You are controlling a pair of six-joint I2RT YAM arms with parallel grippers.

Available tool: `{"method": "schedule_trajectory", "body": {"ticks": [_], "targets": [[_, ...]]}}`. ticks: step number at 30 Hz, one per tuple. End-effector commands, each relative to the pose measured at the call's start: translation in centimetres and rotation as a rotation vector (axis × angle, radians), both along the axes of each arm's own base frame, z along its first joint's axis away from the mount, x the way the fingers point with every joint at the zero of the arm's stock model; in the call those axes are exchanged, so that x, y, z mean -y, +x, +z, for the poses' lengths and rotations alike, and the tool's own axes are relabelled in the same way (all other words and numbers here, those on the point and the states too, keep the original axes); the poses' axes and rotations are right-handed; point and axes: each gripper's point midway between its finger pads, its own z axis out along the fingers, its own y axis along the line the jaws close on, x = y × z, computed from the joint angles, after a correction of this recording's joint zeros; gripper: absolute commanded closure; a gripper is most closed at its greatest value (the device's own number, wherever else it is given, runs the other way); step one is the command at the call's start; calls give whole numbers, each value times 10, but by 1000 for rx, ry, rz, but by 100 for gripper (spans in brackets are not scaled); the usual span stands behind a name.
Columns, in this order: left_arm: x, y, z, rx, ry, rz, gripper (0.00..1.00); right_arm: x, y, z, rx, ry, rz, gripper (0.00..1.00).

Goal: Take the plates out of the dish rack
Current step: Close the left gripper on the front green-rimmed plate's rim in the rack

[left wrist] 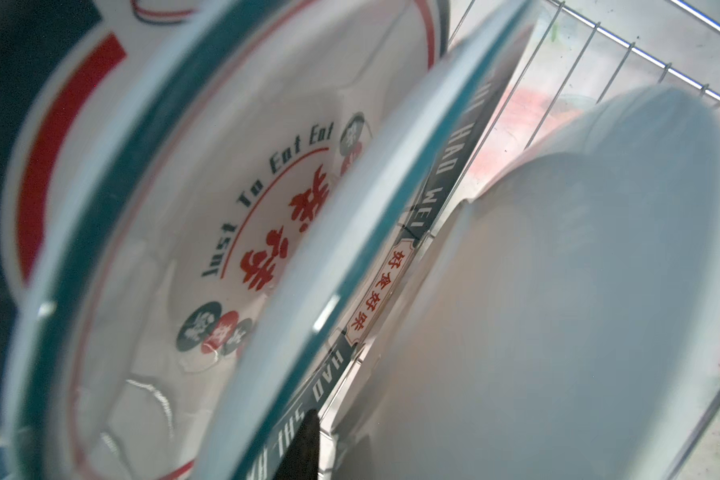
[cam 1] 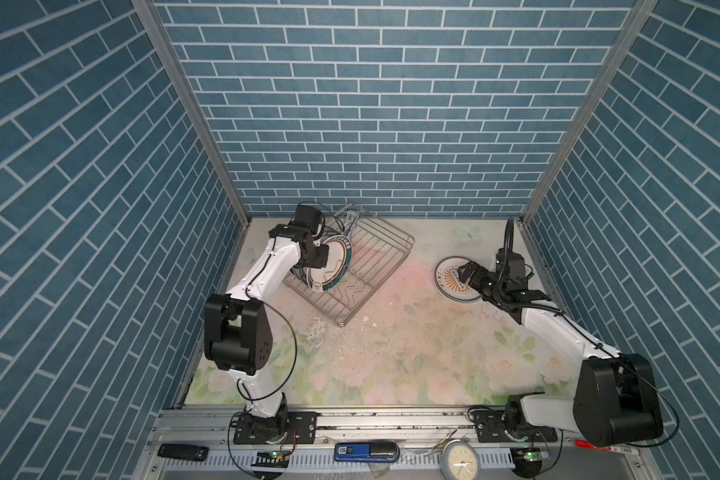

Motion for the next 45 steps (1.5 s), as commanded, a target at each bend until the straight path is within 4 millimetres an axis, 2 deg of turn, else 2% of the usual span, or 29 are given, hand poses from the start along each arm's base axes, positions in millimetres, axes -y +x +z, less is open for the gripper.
{"method": "schedule_trajectory", "body": {"ticks": [1,9,16,21,28,35,45], "targets": [[-5,2,2,2,-11,5,79,-2,-3,-1,13,-9,23,1],[-5,1,5,8,-19,0,88,-4,-2,-6,1,-3,28,1],[-8,-2,19,47,-7,-3,90,-4,-1,-8,-5,0,28,1],[-9,-4,26,66,-3,-6,97,-5,0,-9,-5,3,32,1],[-11,-8,37,93,1,-7,98,-6,0,-10,-2,9,39,1],[0,-13,41,93,-28,-50,99,-7,1,-9,0,12,40,1],[29,-19,57,133,-134,-146,100,-7,1,-10,-2,11,41,1]]}}
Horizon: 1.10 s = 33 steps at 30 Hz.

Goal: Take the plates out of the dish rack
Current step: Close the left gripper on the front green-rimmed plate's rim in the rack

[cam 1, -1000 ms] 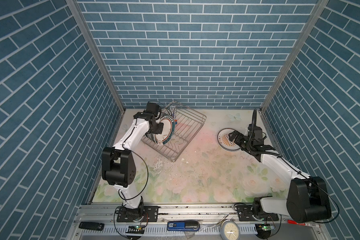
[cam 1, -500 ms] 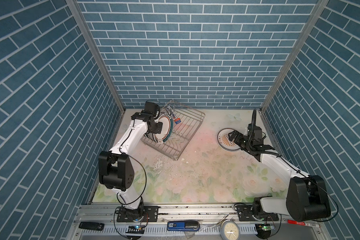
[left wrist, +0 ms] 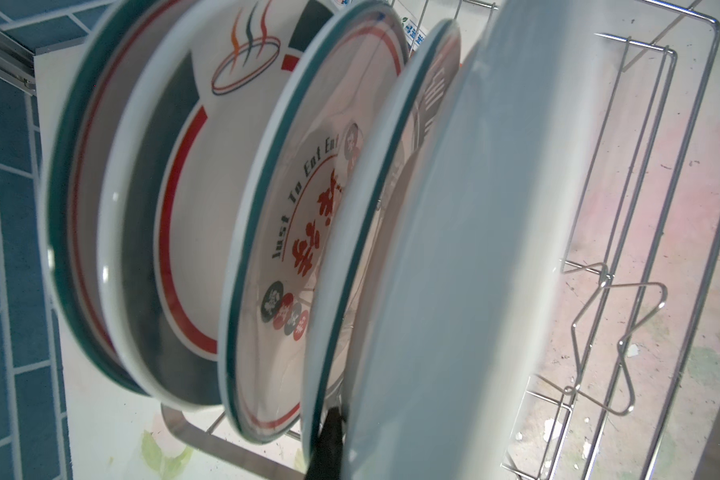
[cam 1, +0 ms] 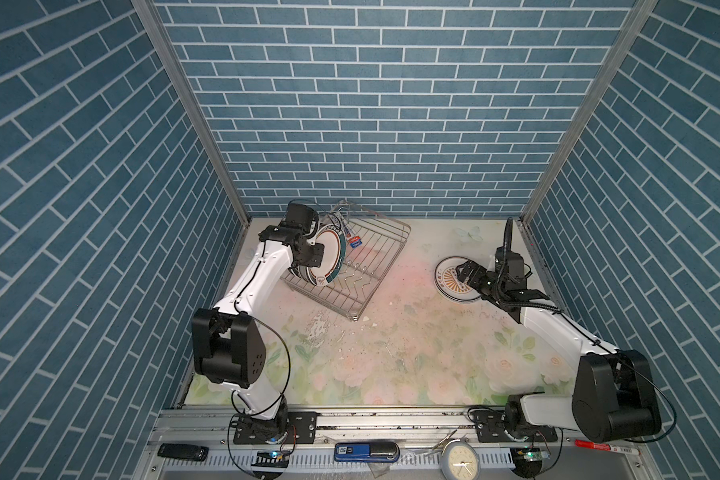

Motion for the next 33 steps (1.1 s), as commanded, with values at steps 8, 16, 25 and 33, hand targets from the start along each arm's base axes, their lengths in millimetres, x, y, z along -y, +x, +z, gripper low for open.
{"method": "schedule_trajectory", "body": {"ticks": [8,16,25,33], "targets": [[32,-12,41,106,-126,-89,100,-1,-3,-12,-17,-11,19,1],[27,-16,53,136,-111,-82,100,-2,-3,-12,-15,-11,20,1],[31,-23,70,182,-141,-106,100,-1,-2,-12,-16,-12,19,1],[35,-26,78,197,-173,-119,100,-1,-3,-13,-16,-13,21,1]]}}
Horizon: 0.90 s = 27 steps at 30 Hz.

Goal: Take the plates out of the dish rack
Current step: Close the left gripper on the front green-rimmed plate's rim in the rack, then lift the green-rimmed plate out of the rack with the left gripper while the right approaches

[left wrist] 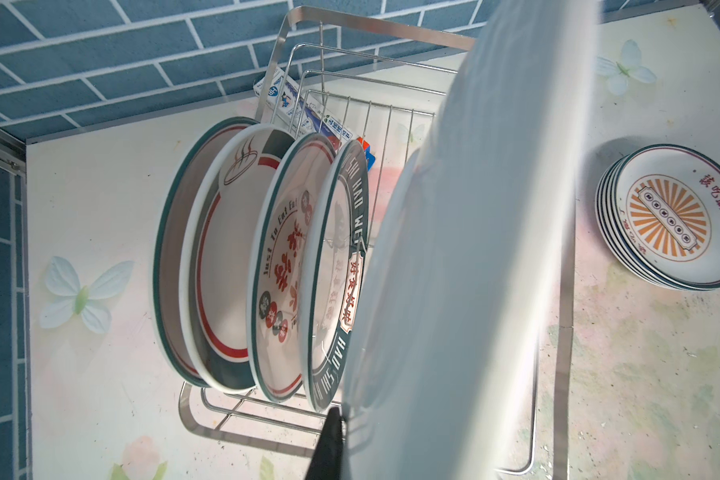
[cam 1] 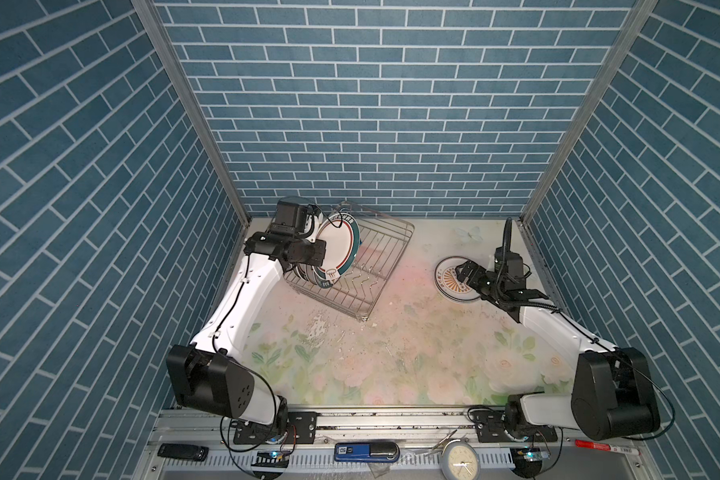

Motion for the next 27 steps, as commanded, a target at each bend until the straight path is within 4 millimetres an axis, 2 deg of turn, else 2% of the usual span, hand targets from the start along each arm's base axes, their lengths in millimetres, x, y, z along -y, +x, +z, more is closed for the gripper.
{"method": "schedule_trajectory", "body": {"ticks": [1,5,10,14,17,21,23,27], "targets": [[9,1,17,56,-50,-24,100,-1,-4,-9,-9,-14,19,1],[16,-2,24,71,-95,-48,100,0,-5,-7,3,-15,16,1],[30,-10,46,133,-198,-95,100,-5,-5,3,50,12,42,1],[42,-12,41,94,-282,-113,100,-20,-6,19,122,79,104,1],[61,-11,34,27,-390,-151,100,-32,-8,35,187,149,157,1],[93,-15,38,-43,-576,-268,100,-60,-17,66,303,262,289,1],[101,-16,38,-70,-638,-291,100,-79,-25,83,369,321,380,1],[112,-20,35,-110,-686,-312,100,-113,-36,95,403,407,510,1]]}}
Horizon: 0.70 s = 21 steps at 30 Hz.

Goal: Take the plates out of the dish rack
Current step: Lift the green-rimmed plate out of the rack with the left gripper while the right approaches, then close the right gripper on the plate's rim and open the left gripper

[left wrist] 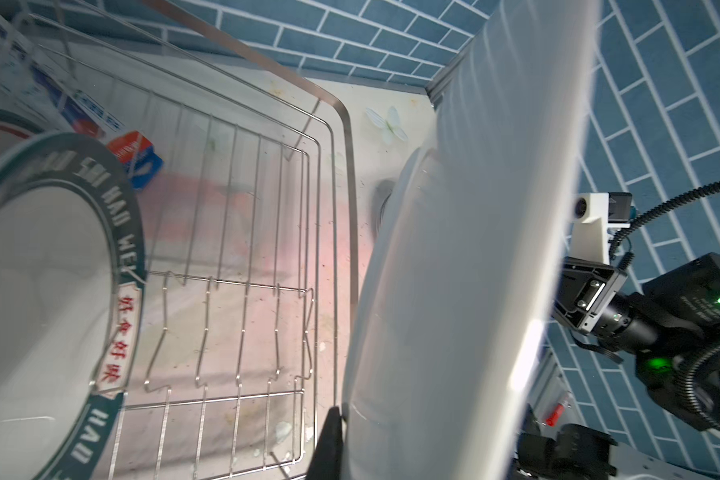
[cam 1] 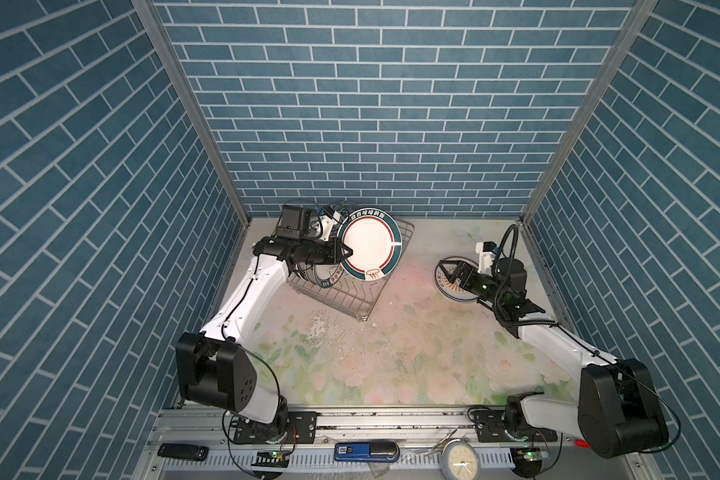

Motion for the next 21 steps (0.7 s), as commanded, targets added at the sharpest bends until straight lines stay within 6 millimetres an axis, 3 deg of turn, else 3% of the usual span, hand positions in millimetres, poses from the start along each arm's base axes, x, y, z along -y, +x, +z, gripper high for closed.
{"method": "schedule_trajectory", "body": {"ticks": [1,9,15,21], "targets": [[24,-9,27,32,-131,-91,100,-31,-13,25,86,118,155,1],[61,-27,9,-76,-160,-177,100,-46,-19,33,119,201,210,3],[69,-26,-7,-132,-141,-182,100,-47,-25,39,150,218,221,8],[76,-29,-10,-153,-159,-203,100,-51,-25,39,149,247,245,16]]}}
